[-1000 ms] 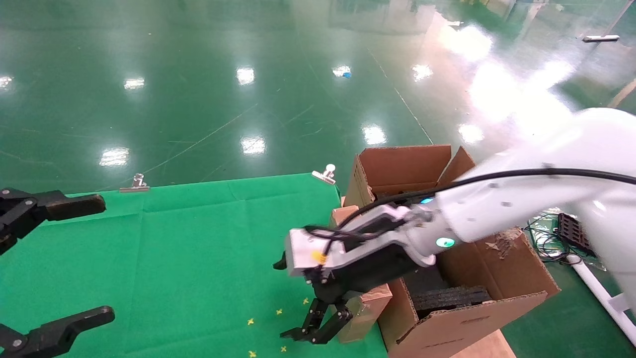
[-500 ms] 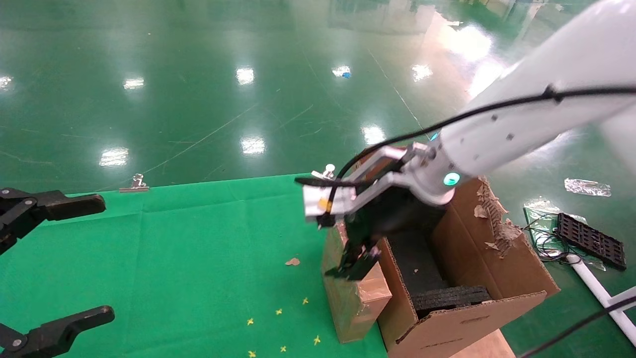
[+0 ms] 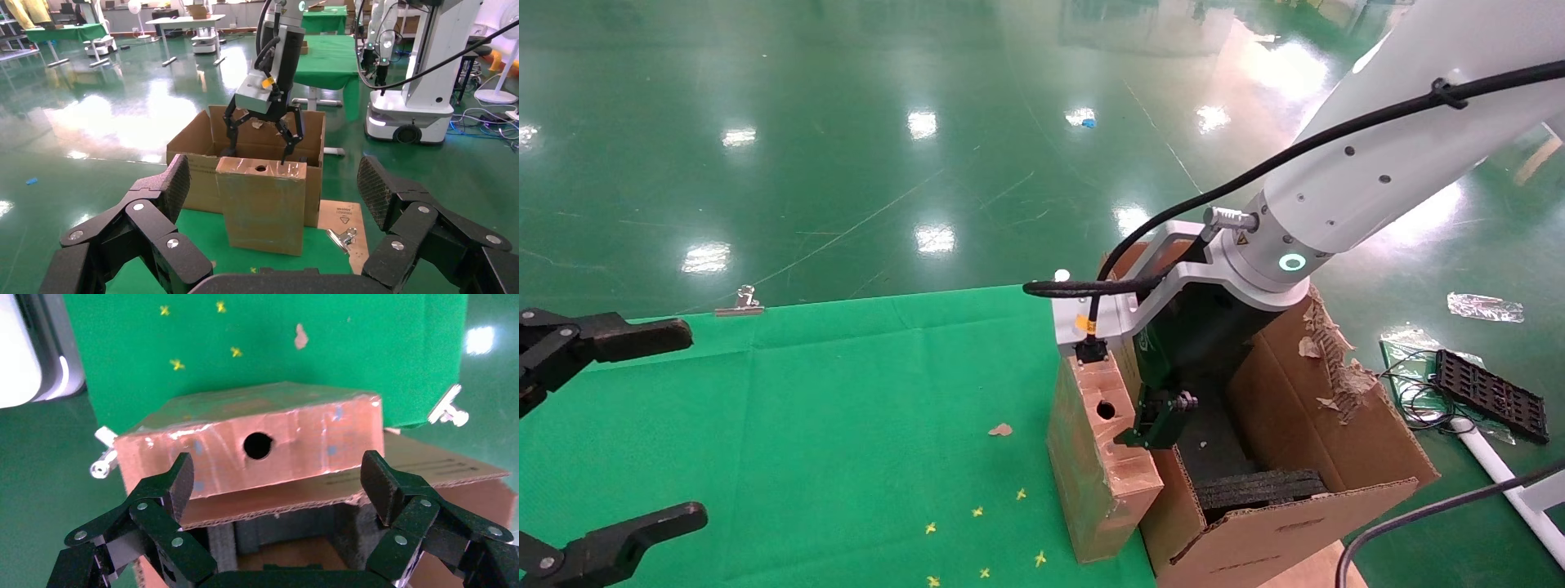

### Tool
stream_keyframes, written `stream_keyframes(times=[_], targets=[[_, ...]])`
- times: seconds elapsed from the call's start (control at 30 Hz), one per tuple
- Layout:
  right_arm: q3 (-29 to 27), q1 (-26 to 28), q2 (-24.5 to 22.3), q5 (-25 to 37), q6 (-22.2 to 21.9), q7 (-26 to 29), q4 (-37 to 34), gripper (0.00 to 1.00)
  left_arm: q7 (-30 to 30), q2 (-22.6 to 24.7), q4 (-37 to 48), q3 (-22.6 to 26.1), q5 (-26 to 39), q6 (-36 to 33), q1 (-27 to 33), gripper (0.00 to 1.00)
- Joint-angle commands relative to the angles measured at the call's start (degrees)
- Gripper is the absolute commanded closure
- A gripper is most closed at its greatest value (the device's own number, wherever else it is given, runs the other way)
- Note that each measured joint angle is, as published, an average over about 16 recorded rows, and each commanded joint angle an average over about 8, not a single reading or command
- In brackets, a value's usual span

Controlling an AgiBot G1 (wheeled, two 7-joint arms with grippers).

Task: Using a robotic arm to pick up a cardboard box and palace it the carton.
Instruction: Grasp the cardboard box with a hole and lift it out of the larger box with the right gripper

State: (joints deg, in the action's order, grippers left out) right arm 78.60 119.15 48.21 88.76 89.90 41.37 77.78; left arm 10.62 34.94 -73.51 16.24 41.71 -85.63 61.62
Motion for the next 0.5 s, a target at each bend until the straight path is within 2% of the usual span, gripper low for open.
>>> stream_keyframes(times=[0.03,0.5], targets=[[2.34,1.18,0.22,-0.82,-0.17,0.83,-0.01,0.0,0.0,0.0,0.0,0.01,-0.01,0.0,0.0,0.0],[9.0,2.17,2.08,-2.56,-2.35,2.8,-0.01,0.0,-0.03,-0.03,0.0,0.07,-0.05,0.03,0.01,0.0]])
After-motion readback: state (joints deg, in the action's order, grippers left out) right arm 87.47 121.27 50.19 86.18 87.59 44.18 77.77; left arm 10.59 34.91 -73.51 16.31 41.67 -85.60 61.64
